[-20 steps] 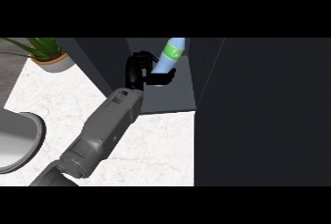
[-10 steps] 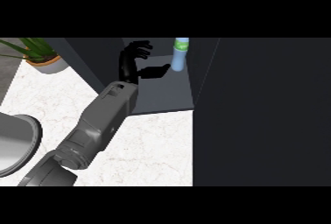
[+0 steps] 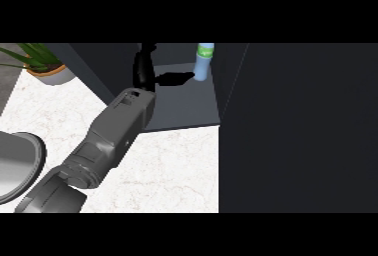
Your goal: Pick up the bottled water, place it into the cabinet and close the cabinet
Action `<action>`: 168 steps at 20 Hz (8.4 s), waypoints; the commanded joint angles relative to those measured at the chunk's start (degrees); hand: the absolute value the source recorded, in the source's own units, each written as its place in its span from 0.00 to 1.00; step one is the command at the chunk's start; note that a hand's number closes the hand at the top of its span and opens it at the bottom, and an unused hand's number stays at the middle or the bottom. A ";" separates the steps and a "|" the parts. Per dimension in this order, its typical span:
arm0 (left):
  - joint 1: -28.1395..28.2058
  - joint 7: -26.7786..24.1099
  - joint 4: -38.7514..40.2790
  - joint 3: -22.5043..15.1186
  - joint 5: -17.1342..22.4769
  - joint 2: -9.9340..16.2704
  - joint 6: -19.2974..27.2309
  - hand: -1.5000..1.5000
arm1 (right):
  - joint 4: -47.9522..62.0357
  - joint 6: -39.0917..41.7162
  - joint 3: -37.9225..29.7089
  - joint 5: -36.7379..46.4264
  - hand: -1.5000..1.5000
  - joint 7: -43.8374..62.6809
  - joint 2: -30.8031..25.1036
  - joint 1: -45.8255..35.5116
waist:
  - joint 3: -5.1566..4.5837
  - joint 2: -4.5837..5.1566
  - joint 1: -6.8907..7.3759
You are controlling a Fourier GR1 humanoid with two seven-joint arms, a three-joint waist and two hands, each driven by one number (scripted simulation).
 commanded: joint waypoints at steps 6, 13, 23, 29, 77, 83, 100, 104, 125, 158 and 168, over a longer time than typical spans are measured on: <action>0.42 -8.39 -5.98 4.75 3.80 0.54 -13.69 0.00 | -3.24 1.14 0.98 -3.54 0.00 0.89 0.34 2.45 | -0.04 -0.88 2.06; -2.00 -7.59 -6.46 5.68 3.95 -2.94 -14.98 0.00 | -7.47 -0.45 2.06 -4.73 0.00 6.14 0.40 2.73 | 0.03 -1.45 3.59; 10.86 -9.91 -17.01 0.07 6.52 -3.00 -17.34 0.00 | -6.19 -3.18 4.60 -1.44 0.00 8.16 2.67 -0.43 | 0.04 -2.13 5.27; 20.34 -7.48 -30.02 -6.98 10.48 -3.01 -21.40 0.00 | -8.54 -3.49 3.54 -3.03 0.00 9.83 1.31 1.15 | 0.04 -2.46 5.45; 81.07 2.34 -102.13 -4.37 23.34 28.19 -33.31 0.00 | -14.08 12.09 33.98 20.29 1.00 11.73 -18.81 -7.09 | -0.74 -3.09 8.95; 86.35 1.42 -103.48 -1.47 26.17 31.30 -38.15 0.00 | -11.11 6.35 42.53 14.36 1.00 13.79 -13.82 -5.69 | -0.71 -2.50 10.25; 87.01 1.86 -102.47 3.90 29.84 37.33 -47.87 0.00 | -5.53 5.60 40.70 11.00 1.00 19.95 -13.78 -18.37 | -1.15 -0.23 16.91; 86.93 2.52 -102.75 4.63 30.46 38.65 -49.12 0.00 | -5.80 6.51 38.73 11.28 1.00 21.42 -15.45 -21.33 | -1.36 -0.10 18.49; 86.70 3.23 -100.93 6.72 31.79 40.87 -52.40 0.00 | -3.95 8.81 33.31 8.52 1.00 23.74 -17.94 -34.25 | -1.77 0.02 19.56; 83.94 3.68 -98.60 8.20 33.37 41.54 -55.37 0.00 | 9.94 3.51 23.74 4.37 1.00 35.19 -9.61 -49.23 | -1.18 2.02 22.10; 83.60 3.89 -97.15 9.39 34.01 42.00 -55.89 0.00 | 25.61 -2.14 18.53 2.53 1.00 43.44 0.37 -66.39 | -0.72 1.03 21.31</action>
